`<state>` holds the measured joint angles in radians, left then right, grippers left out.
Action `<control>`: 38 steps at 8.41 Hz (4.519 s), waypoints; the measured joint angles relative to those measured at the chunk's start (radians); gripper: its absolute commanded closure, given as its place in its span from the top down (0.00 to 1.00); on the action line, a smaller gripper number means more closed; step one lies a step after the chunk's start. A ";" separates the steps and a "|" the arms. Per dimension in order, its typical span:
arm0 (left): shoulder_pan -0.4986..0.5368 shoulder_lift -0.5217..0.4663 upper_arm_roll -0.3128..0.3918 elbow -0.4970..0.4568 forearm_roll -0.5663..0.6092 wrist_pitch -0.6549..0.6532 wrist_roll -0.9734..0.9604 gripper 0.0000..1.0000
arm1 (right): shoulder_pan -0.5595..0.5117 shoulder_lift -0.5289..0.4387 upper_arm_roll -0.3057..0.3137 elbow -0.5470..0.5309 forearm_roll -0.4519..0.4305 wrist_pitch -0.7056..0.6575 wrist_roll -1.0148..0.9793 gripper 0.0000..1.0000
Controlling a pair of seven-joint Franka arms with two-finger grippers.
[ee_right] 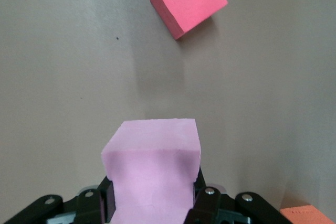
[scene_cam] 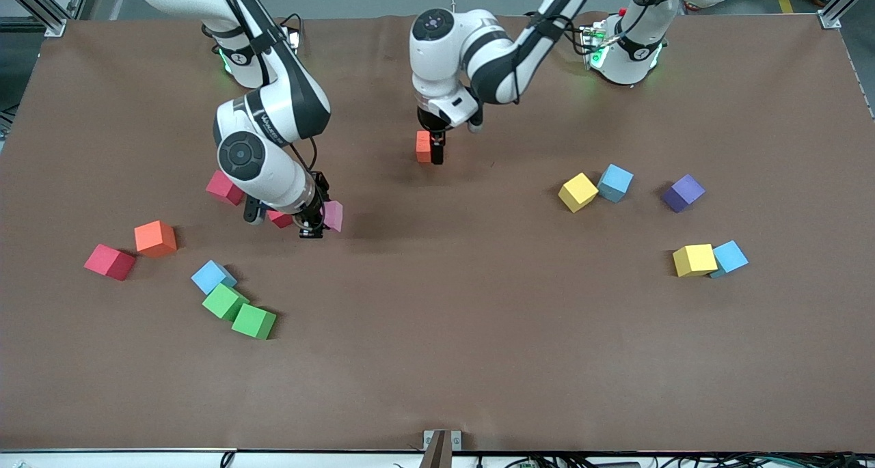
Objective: Arrange 11 blocks into digit 3
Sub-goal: 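Set lavender beside orange with the right gripper while the left gripper reaches yellow, then grasp the yellow cube next to the blue cube with the left gripper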
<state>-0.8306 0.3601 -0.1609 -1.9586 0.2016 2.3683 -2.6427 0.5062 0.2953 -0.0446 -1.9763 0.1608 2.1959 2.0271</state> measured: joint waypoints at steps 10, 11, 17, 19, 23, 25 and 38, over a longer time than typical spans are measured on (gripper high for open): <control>0.450 -0.118 -0.040 -0.207 -0.010 -0.027 0.856 1.00 | 0.253 -0.096 0.010 -0.225 0.001 0.228 0.246 0.00; 0.515 -0.120 -0.062 -0.220 -0.035 -0.027 0.956 1.00 | 0.280 -0.104 0.010 -0.257 0.001 0.269 0.281 0.00; 0.663 -0.117 -0.114 -0.361 -0.053 0.028 1.151 1.00 | 0.389 -0.105 0.010 -0.322 0.001 0.326 0.366 0.00; 0.663 -0.118 -0.117 -0.412 -0.053 0.102 1.154 1.00 | 0.425 -0.105 0.010 -0.329 0.001 0.348 0.386 0.00; 0.678 -0.168 -0.117 -0.454 -0.053 0.113 1.215 1.00 | 0.465 -0.101 0.010 -0.357 0.001 0.372 0.421 0.00; 0.699 -0.178 -0.117 -0.487 -0.053 0.190 1.245 1.00 | 0.478 -0.091 0.010 -0.365 0.001 0.379 0.422 0.00; 0.716 -0.170 -0.121 -0.580 -0.053 0.355 1.368 0.59 | 0.500 -0.025 0.010 -0.366 0.001 0.456 0.449 0.19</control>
<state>-0.1145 0.1904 -0.2821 -2.5383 0.1489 2.7230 -1.2743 1.0066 0.2700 -0.0345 -2.3422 0.1621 2.6523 2.4766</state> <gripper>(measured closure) 0.181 0.441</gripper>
